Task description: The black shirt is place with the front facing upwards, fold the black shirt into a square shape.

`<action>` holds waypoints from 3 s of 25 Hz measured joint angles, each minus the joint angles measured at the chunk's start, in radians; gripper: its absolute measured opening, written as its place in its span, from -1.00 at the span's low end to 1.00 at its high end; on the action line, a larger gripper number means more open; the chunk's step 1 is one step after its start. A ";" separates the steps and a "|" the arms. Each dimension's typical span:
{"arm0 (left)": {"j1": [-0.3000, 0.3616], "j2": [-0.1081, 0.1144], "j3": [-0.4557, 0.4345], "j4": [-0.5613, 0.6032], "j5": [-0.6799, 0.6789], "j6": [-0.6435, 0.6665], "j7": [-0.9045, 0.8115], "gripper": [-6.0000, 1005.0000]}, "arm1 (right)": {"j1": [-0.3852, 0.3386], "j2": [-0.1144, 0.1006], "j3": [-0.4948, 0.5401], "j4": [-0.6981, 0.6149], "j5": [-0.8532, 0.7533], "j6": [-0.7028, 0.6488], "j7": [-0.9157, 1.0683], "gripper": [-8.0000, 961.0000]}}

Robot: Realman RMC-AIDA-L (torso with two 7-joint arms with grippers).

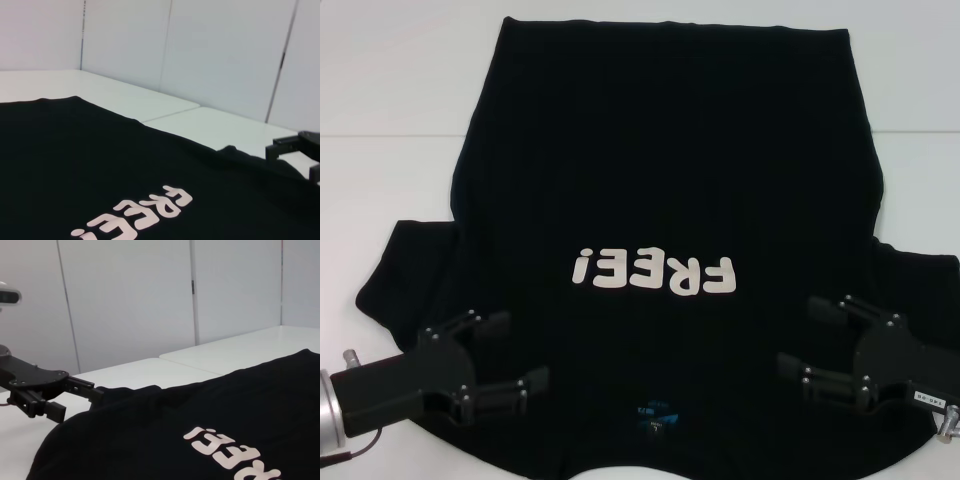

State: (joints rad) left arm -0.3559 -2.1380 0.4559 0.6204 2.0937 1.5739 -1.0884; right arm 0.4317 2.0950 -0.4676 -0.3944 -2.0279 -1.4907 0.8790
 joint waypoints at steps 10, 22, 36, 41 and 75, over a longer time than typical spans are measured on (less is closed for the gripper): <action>-0.059 0.129 -0.052 0.008 -0.007 0.018 -0.821 0.89 | 0.002 0.000 0.006 0.008 0.000 -0.002 0.014 0.90; -0.090 0.229 -0.044 0.007 0.166 -0.180 -1.379 0.88 | 0.010 0.000 0.000 0.023 0.000 -0.015 0.015 0.90; -0.103 0.219 -0.036 -0.036 0.190 -0.284 -1.390 0.82 | 0.009 0.000 0.005 0.023 0.000 -0.043 0.015 0.90; -0.105 0.211 -0.035 -0.043 0.187 -0.299 -1.386 0.79 | 0.009 0.000 0.007 0.023 0.000 -0.045 0.015 0.90; -0.140 0.178 0.068 -0.019 0.190 -0.394 -1.338 -0.30 | 0.004 -0.001 0.014 0.023 0.000 -0.074 0.015 0.90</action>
State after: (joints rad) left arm -0.4955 -1.9596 0.5239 0.6017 2.2841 1.1795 -2.4261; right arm 0.4357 2.0936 -0.4540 -0.3712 -2.0279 -1.5647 0.8943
